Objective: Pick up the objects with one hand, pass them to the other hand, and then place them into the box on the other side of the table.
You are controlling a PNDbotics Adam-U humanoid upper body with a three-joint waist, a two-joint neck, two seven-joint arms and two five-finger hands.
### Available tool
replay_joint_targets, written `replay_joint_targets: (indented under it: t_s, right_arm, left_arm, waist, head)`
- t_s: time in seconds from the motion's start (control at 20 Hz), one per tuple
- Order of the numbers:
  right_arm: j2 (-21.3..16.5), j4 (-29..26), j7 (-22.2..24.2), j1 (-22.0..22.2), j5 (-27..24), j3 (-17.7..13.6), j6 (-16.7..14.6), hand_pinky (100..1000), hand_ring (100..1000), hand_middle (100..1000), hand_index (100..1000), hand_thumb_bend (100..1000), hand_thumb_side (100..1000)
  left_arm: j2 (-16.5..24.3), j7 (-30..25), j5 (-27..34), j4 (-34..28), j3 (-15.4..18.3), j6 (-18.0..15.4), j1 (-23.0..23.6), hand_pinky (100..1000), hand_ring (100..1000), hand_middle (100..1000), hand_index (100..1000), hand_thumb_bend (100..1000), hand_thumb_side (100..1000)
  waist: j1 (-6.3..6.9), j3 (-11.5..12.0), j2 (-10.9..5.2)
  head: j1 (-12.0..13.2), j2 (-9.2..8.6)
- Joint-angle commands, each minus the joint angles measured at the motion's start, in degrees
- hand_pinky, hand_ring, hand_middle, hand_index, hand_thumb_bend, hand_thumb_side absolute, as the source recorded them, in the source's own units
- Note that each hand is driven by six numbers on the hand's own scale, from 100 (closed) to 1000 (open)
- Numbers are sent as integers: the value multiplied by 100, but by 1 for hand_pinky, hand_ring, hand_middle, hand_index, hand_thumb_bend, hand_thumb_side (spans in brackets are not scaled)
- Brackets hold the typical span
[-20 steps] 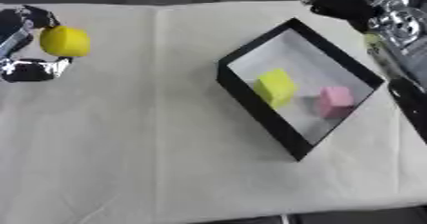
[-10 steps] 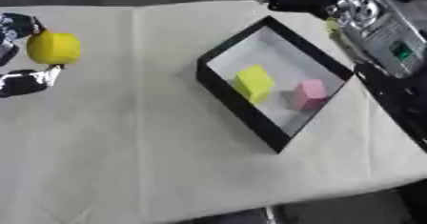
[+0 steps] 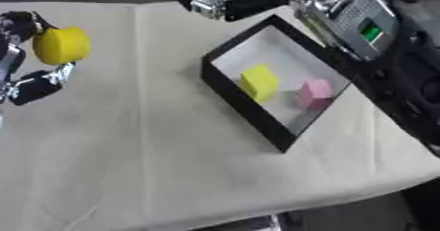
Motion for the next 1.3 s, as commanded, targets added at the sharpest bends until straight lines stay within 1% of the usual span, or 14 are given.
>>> replay_joint_targets:
  t_s: [0.05, 0.1, 0.25, 0.5, 0.75, 0.95, 1.2, 1.3]
  right_arm:
    - [156, 151, 111, -235, 223, 187, 216, 1000, 1000, 894, 1000, 200, 322]
    - [225, 205, 135, -285, 288, 253, 259, 1000, 1000, 896, 1000, 178, 400]
    - [420, 365, 228, -422, 489, 443, 325, 1000, 1000, 897, 1000, 186, 410]
    - [664, 598, 408, -590, 737, 673, 334, 1000, 1000, 901, 1000, 207, 417]
    - [854, 799, 594, -753, 998, 850, 310, 1000, 1000, 895, 1000, 252, 398]
    - [993, 1094, 545, -876, 1383, 997, 341, 1000, 1000, 895, 1000, 288, 400]
    - [1121, 1405, 311, -980, 1694, 1109, 406, 1000, 1000, 898, 1000, 288, 410]
    - [1167, 1511, 236, -1028, 1773, 1140, 432, 1000, 1000, 899, 1000, 276, 430]
  left_arm:
    - [-106, 289, -93, -149, -18, 16, -4, 751, 540, 465, 551, 100, 100]
    - [-132, 323, -136, -163, -37, -9, 14, 751, 540, 464, 550, 100, 100]
    - [-207, 425, -298, -222, -87, -105, 45, 751, 543, 466, 549, 100, 100]
    - [-267, 552, -489, -253, -137, -236, 38, 751, 547, 469, 548, 100, 100]
    - [-335, 718, -641, -283, -165, -329, 15, 751, 548, 470, 547, 100, 100]
    - [-416, 876, -761, -334, -231, -324, 6, 748, 550, 470, 544, 100, 100]
    - [-496, 1173, -938, -397, -312, -286, 6, 746, 550, 470, 543, 100, 100]
    - [-519, 1277, -952, -422, -333, -270, 3, 747, 549, 470, 542, 100, 100]
  waist:
    - [3, 8, -147]
    - [1, 15, -147]
    - [-2, 38, -138]
    - [1, 91, -114]
    - [-21, 155, -88]
    - [-51, 205, -66]
    - [-80, 234, -36]
    - [-81, 244, -18]
  head:
    - [-65, 32]
    - [-83, 38]
    - [-127, 48]
    - [-168, 60]
    - [-202, 70]
    - [-234, 51]
    - [-269, 21]
    - [-289, 8]
